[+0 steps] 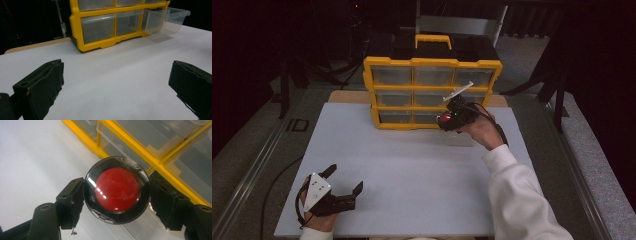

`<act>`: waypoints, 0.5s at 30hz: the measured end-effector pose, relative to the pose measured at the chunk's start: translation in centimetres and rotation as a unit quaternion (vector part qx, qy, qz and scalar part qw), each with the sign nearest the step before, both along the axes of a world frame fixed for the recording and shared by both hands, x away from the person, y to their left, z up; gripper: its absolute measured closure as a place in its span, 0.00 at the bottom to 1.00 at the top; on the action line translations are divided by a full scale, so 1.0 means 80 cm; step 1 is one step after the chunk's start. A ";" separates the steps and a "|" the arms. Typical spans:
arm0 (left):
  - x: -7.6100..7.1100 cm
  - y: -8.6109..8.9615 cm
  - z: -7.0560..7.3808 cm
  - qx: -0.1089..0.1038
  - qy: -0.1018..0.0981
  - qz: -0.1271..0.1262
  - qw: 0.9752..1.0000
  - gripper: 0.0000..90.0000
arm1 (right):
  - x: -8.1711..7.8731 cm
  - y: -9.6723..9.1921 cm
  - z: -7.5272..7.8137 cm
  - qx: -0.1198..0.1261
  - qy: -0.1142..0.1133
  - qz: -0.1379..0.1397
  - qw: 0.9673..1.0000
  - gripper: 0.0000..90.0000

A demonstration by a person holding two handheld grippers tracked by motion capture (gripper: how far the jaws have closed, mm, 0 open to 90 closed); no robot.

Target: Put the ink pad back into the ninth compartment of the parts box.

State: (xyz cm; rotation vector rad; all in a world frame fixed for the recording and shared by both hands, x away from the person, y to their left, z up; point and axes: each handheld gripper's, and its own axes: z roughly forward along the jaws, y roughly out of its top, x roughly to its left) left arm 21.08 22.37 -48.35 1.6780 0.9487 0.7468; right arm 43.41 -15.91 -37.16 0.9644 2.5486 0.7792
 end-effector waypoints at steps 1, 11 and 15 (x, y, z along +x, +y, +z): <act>0.000 0.000 0.000 0.000 0.000 0.000 1.000 0.00 | 0.000 -0.001 0.000 0.000 0.001 -0.001 1.000 0.32; 0.000 0.000 0.000 -0.001 0.000 0.001 1.000 0.00 | 0.007 -0.008 0.003 -0.006 0.002 -0.013 1.000 0.33; 0.000 0.000 0.000 0.000 0.000 0.000 1.000 0.00 | 0.009 -0.011 0.002 -0.010 0.004 -0.016 1.000 0.33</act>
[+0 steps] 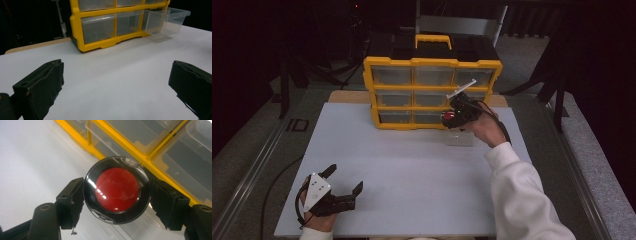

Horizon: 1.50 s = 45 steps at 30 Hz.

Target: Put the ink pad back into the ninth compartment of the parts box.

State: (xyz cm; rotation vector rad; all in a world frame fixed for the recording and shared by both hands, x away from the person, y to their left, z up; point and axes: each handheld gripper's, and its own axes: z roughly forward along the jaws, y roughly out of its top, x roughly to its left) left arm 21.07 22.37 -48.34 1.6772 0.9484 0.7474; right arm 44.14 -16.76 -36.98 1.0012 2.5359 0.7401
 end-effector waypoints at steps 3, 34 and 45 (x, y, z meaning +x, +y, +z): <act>0.000 0.000 0.000 0.000 0.000 0.000 1.000 0.00 | 0.001 -0.002 -0.001 -0.002 0.001 -0.003 1.000 0.33; 0.001 0.000 0.000 -0.002 0.000 0.002 1.000 0.00 | 0.010 -0.022 -0.007 -0.030 0.018 -0.025 0.999 0.33; 0.001 0.000 0.000 -0.001 0.001 0.000 1.000 0.00 | 0.011 -0.033 -0.010 -0.036 0.023 -0.031 0.999 0.32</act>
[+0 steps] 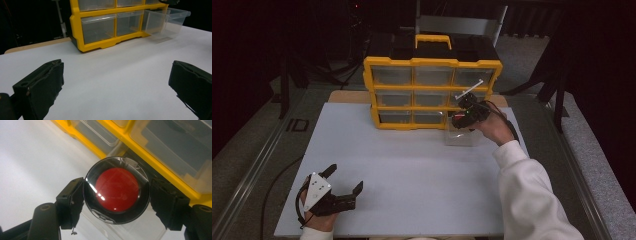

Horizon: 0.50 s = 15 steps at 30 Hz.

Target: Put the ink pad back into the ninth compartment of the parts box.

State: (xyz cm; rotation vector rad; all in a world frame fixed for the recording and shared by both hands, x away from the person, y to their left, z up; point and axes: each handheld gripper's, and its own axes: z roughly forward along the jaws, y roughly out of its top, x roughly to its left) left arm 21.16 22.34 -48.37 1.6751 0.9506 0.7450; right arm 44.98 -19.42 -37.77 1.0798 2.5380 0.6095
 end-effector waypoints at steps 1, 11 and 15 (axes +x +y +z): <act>0.000 0.000 0.000 0.001 0.000 0.000 1.000 0.00 | 0.000 -0.001 0.000 0.000 0.001 -0.001 1.000 0.33; 0.000 0.000 0.000 0.001 0.000 0.000 1.000 0.00 | 0.001 -0.008 -0.003 -0.010 0.006 -0.007 1.000 0.32; 0.000 0.001 0.000 0.000 0.000 0.002 1.000 0.00 | 0.001 -0.011 -0.005 -0.012 0.009 -0.009 1.000 0.32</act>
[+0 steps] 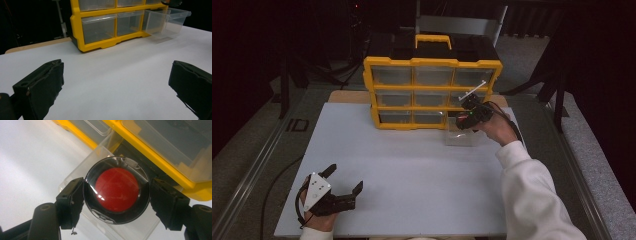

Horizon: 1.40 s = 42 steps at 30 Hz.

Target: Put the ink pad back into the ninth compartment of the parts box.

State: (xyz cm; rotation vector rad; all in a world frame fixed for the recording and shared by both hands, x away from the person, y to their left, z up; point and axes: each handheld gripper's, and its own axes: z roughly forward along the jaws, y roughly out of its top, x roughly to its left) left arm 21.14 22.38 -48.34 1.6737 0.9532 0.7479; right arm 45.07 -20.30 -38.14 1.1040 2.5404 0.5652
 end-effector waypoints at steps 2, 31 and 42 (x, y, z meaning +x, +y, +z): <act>0.000 0.000 0.000 0.000 0.000 0.000 1.000 0.00 | 0.000 -0.001 -0.001 -0.001 0.000 -0.002 1.000 0.32; 0.000 0.000 0.001 0.001 -0.001 0.000 1.000 0.00 | 0.004 -0.017 -0.015 0.004 0.025 -0.040 0.999 0.32; 0.000 0.000 0.001 0.000 -0.002 0.000 1.000 0.00 | 0.005 -0.019 -0.019 0.006 0.026 -0.057 0.998 0.32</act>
